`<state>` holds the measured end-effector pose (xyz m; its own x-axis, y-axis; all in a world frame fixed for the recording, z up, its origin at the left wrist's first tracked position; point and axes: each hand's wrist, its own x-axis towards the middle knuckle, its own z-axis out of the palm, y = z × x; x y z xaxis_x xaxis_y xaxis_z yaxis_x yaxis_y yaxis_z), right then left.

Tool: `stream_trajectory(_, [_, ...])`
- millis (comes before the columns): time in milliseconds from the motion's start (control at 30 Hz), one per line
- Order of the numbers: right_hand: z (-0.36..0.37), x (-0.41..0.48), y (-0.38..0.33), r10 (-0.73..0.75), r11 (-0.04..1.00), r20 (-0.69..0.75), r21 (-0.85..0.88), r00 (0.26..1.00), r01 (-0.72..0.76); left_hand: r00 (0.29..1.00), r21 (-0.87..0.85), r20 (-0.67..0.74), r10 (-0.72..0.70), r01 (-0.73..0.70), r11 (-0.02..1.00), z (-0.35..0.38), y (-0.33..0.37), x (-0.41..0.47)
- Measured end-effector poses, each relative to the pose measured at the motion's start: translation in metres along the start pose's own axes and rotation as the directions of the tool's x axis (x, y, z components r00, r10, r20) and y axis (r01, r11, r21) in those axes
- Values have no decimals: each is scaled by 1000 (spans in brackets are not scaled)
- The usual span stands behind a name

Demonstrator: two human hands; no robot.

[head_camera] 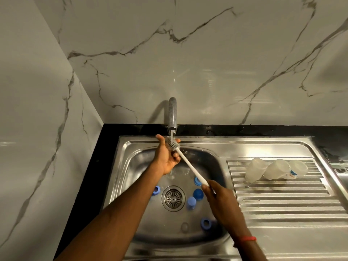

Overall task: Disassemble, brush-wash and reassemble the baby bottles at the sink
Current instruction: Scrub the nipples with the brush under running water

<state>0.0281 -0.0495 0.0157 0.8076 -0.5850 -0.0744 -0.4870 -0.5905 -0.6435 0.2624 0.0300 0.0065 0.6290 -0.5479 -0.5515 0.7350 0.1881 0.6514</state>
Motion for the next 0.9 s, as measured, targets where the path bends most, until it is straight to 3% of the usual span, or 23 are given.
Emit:
stream_trajectory(133, [10, 4, -12, -162, 968, -67, -205, 984, 146, 992, 88, -34, 118, -115, 990, 6, -5, -2])
stream_trajectory(267, [10, -13, -12, -169, 969, -50, -193, 984, 156, 985, 40, -126, 117, -113, 993, 4, 11, -3])
stream_trajectory(433, [11, 2, -18, -177, 959, -90, -238, 980, 151, 984, 197, -88, 156, -136, 971, 9, 2, -8])
stream_trajectory(600, [8, -5, -19, -205, 956, -88, -231, 975, 181, 971, 111, -154, 183, -167, 980, 4, 15, 2])
stream_trajectory(767, [7, -2, -21, -136, 972, -74, -203, 988, 119, 974, 234, -114, 195, -164, 958, 2, 2, -4])
stream_trajectory(900, [10, 11, -26, -21, 995, -45, -100, 999, 16, 984, 127, -81, 160, -149, 981, 3, -3, -1])
